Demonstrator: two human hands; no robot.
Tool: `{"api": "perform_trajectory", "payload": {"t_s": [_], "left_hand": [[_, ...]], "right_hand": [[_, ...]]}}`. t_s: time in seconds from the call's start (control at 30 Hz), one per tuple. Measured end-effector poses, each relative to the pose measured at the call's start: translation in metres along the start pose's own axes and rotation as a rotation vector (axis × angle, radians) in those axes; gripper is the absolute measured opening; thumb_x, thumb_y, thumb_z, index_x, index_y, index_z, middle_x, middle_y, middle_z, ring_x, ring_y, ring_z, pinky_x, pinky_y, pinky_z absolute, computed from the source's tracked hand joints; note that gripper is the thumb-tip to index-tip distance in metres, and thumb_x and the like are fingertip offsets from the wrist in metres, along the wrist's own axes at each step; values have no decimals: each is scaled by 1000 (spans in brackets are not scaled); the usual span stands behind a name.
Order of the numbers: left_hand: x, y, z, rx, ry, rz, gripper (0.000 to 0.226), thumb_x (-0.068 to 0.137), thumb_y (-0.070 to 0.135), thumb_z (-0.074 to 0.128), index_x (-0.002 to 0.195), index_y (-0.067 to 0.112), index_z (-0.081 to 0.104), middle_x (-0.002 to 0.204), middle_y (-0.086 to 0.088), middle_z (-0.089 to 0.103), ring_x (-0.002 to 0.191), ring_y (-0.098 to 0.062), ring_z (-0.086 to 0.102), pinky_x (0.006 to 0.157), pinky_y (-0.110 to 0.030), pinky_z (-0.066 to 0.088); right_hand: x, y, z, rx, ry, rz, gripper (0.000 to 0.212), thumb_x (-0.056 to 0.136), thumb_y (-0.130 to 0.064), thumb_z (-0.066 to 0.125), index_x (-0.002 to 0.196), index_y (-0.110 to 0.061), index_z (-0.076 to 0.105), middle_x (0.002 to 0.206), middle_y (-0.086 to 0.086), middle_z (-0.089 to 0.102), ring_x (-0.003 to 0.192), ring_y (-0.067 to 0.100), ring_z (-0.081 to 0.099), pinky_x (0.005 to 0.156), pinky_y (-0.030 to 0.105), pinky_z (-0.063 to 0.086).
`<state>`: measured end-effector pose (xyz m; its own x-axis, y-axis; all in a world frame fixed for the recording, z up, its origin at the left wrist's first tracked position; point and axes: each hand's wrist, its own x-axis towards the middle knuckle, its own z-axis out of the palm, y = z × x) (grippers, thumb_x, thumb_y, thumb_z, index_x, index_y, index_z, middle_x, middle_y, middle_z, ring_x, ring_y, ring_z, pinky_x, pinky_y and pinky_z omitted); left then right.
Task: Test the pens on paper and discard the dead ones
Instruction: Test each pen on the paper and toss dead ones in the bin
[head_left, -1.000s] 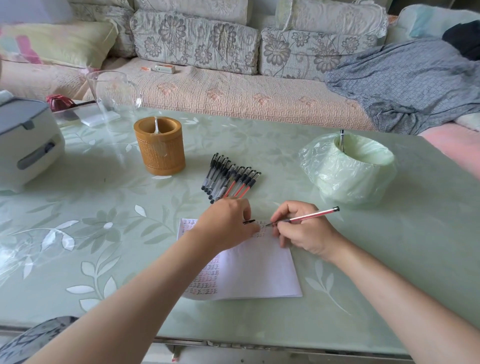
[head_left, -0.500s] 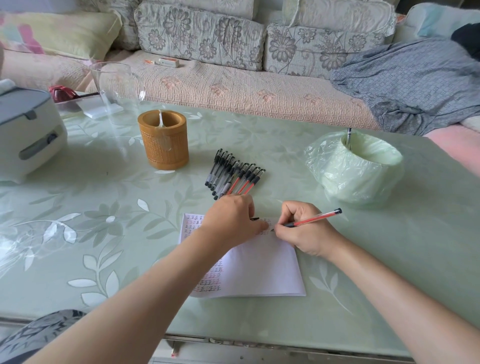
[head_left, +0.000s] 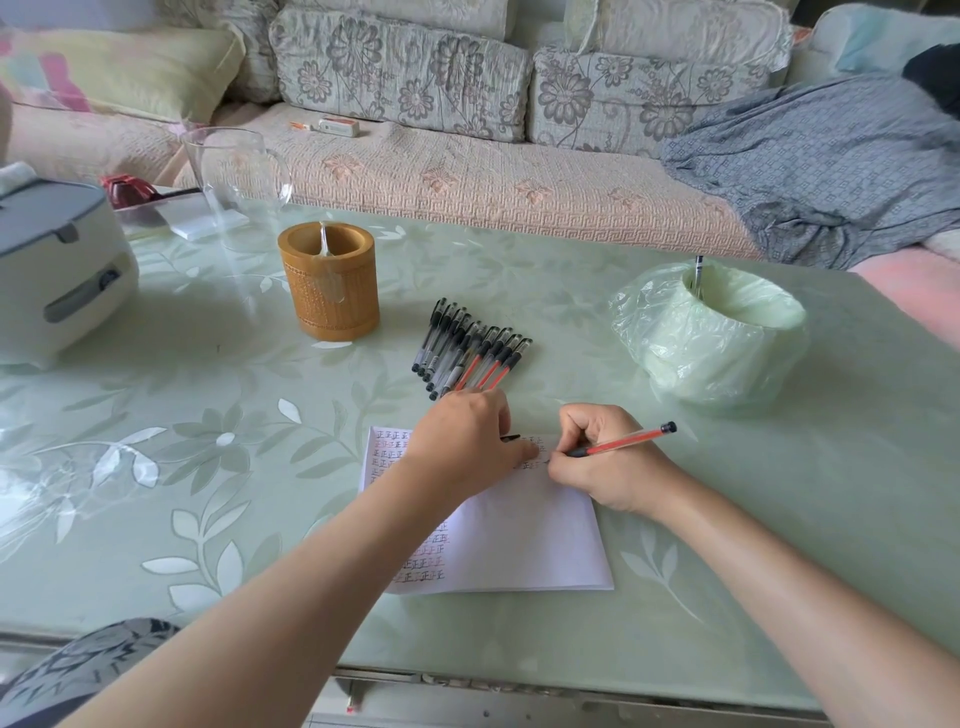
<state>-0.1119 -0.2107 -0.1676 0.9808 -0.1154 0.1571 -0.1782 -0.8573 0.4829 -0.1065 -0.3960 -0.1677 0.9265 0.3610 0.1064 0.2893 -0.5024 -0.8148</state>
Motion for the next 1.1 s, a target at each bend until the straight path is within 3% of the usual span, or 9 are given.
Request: {"api": "perform_trajectory", "payload": {"t_s": [0.4,0.53,1.1], "left_hand": [[1,-1,2,2,-7,-7,39,74,54,73,83,22,53,87,5,56,84,-16,52,64,-27,40],[1,-2,2,-3,-12,-11,39,74,54,73,83,23,52,88,5,57,85,-16,53,65,-27,43],[0,1,-1,17,-6,5,38,76,52,72,87,19,57,88,3,58,83,-15,51,63,-26,34]], "right_hand": [[-1,6,-1,23,-42,12,15,63,-15,63,61,-9,49,56,-4,43,55,12,37,55,30,27],[1,7,-1,41,-6,-8,18,63,-13,63,63,-1,50,59,4,45,57,14,38,55,31,28],[0,7,-1,37,-49,-14,15,64,-12,64,62,-7,50,58,-2,46,56,11,39,55,29,30]]}}
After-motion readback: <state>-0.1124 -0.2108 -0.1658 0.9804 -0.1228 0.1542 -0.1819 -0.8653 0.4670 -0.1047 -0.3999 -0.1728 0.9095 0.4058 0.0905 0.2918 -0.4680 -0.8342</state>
